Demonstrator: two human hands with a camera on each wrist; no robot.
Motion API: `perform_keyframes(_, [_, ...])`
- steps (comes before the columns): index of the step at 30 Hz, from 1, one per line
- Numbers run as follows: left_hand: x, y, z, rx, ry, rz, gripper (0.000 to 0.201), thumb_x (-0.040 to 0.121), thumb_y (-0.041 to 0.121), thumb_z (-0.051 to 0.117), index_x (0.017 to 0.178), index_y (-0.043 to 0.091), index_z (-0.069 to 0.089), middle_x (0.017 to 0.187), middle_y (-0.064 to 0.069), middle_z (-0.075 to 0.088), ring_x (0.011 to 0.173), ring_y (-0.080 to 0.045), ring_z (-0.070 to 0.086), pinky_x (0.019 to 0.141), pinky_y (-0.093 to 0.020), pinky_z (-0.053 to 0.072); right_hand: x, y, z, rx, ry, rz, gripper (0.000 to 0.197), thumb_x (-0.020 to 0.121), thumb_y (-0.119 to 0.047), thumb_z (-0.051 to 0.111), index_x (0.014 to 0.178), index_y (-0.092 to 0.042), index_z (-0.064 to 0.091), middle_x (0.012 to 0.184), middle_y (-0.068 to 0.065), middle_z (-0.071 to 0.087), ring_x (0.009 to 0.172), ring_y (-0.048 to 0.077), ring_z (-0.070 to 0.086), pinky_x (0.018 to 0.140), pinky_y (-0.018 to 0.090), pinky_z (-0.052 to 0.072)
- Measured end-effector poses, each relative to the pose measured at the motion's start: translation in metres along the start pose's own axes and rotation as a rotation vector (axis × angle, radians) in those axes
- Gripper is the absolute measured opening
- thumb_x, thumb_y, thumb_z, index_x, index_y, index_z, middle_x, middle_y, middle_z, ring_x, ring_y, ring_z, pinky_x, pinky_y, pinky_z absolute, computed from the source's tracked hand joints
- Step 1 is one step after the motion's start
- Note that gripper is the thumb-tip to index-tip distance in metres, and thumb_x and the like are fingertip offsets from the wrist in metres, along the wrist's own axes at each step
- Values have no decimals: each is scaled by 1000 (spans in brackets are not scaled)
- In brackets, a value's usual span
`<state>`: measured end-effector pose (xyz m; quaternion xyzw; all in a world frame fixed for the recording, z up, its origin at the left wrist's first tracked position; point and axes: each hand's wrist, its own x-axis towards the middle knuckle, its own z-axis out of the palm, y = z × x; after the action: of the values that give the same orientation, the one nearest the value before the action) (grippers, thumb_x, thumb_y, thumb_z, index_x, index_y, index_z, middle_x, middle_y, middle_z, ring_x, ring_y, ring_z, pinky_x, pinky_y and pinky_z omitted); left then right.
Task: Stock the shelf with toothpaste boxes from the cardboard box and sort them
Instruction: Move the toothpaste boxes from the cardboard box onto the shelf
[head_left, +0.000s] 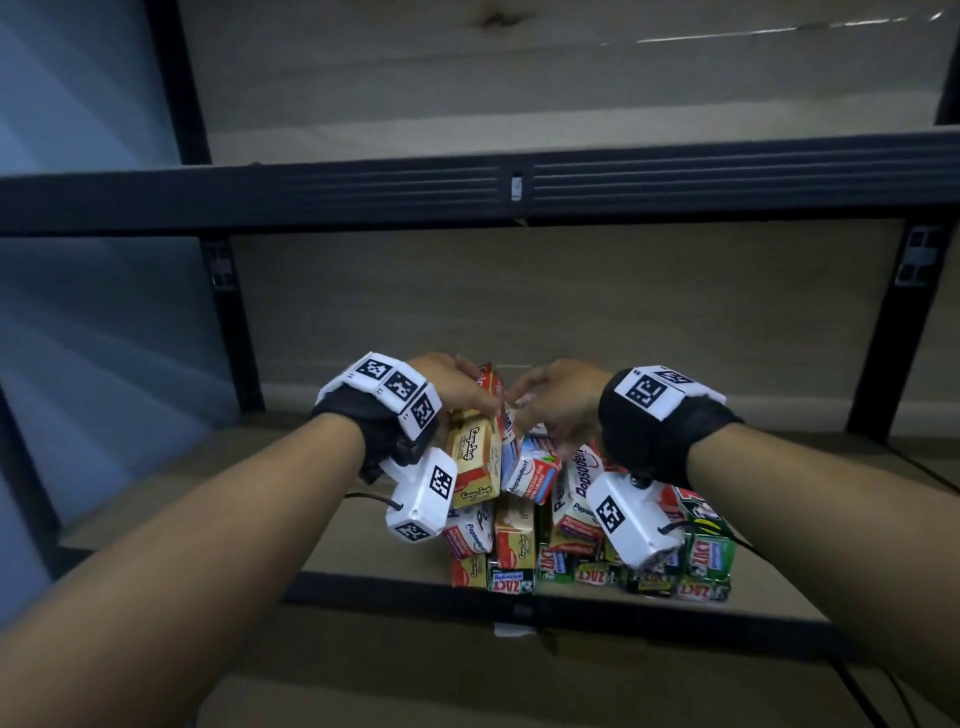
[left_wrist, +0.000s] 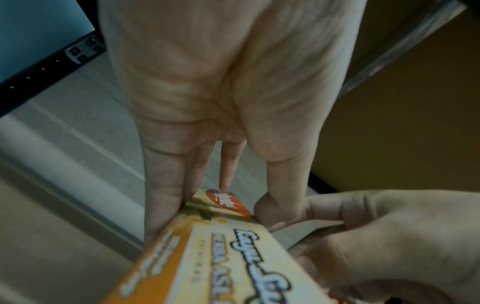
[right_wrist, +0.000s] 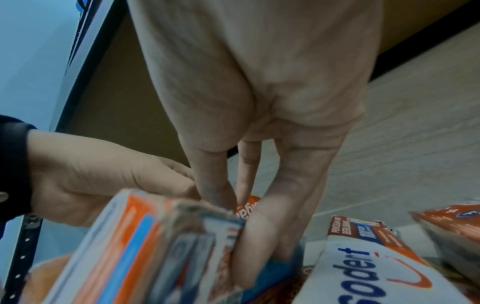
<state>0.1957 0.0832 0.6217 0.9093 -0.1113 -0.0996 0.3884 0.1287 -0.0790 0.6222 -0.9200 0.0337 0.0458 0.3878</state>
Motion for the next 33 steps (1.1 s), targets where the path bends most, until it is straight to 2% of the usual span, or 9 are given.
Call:
perform_keyframes(3, [10, -7, 5, 49, -3, 1, 69, 57, 32, 89, 120, 29, 60, 102, -1, 71, 90, -21, 71, 84, -39, 60, 16, 4, 3, 29, 23, 12, 21, 87, 1, 68, 103, -12, 66, 101, 17, 70, 74, 28, 73, 51, 28, 58])
perform_keyframes(6, [18, -18, 11, 96, -10, -3, 64, 57, 34, 89, 115, 27, 62, 98, -1, 72, 89, -21, 72, 84, -42, 60, 31, 7, 4, 56, 61, -28, 22, 80, 3, 72, 92, -15, 69, 98, 13, 72, 73, 22, 72, 61, 32, 61])
perform_keyframes(8, [22, -25, 14, 64, -11, -17, 61, 60, 31, 89, 113, 25, 61, 99, -4, 73, 89, -23, 73, 83, -44, 61, 37, 7, 7, 39, 40, -32, 21, 79, -3, 76, 98, -12, 72, 99, 13, 74, 77, 24, 74, 66, 34, 62])
perform_keyframes(11, [27, -29, 16, 37, -11, -19, 61, 61, 29, 89, 115, 23, 61, 102, -6, 73, 90, -25, 73, 84, -45, 60, 40, 6, 11, -132, -5, -32, 20, 82, -13, 76, 102, -13, 76, 101, 12, 75, 90, 26, 74, 81, 43, 62])
perform_keyframes(16, [31, -30, 20, 53, 12, -3, 57, 65, 31, 88, 115, 24, 63, 105, -4, 71, 94, -23, 71, 87, -44, 59, 36, 2, 13, -67, -83, 24, 27, 87, -3, 71, 113, 2, 70, 109, 18, 73, 103, 29, 71, 93, 38, 57])
perform_keyframes(22, [29, -30, 22, 67, -1, 0, 52, 70, 31, 86, 116, 23, 63, 108, -3, 69, 98, -24, 68, 91, -43, 57, 27, 3, 12, -77, -74, 14, 27, 87, -3, 71, 114, 2, 70, 110, 17, 72, 106, 28, 70, 89, 34, 58])
perform_keyframes(25, [23, -30, 21, 78, -13, 7, 49, 72, 31, 84, 117, 24, 64, 108, -2, 69, 97, -24, 68, 91, -44, 57, 23, 5, 11, -58, -49, -1, 25, 85, -1, 72, 110, 1, 71, 105, 16, 73, 101, 28, 72, 87, 34, 59])
perform_keyframes(29, [14, -27, 19, 109, -18, 27, 43, 74, 31, 83, 113, 24, 66, 109, -1, 68, 97, -24, 67, 90, -45, 57, 15, 8, 7, -51, -22, -31, 22, 84, 1, 73, 106, -1, 72, 98, 14, 73, 92, 26, 73, 73, 28, 62])
perform_keyframes(33, [1, -20, 19, 160, -44, 38, 24, 78, 32, 79, 100, 24, 72, 101, -2, 72, 92, -25, 70, 83, -46, 60, 2, 10, 1, -79, 21, -29, 20, 85, 0, 72, 105, -1, 71, 99, 16, 73, 88, 26, 74, 56, 23, 59])
